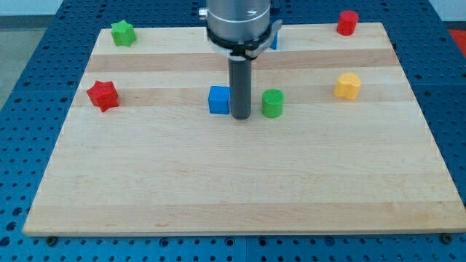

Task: Keep the blue cube at the bottom left corner of the board

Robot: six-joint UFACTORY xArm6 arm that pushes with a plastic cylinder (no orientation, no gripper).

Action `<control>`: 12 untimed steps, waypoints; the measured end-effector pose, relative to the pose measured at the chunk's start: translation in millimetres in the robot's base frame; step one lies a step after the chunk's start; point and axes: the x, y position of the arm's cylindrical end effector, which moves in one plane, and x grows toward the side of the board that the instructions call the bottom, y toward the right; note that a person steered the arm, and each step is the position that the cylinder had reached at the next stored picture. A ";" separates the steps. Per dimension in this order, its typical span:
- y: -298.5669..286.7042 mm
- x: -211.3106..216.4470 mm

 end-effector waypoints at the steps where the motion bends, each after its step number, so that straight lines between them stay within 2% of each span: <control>1: 11.2 -27.3; 2: 9.5 -48.9; 3: -12.2 -43.8; 5: -63.8 25.1; 7: -64.6 -26.0; 8: -93.5 -22.3; 10: -144.7 67.0; 11: -151.9 69.9; 12: -151.8 42.6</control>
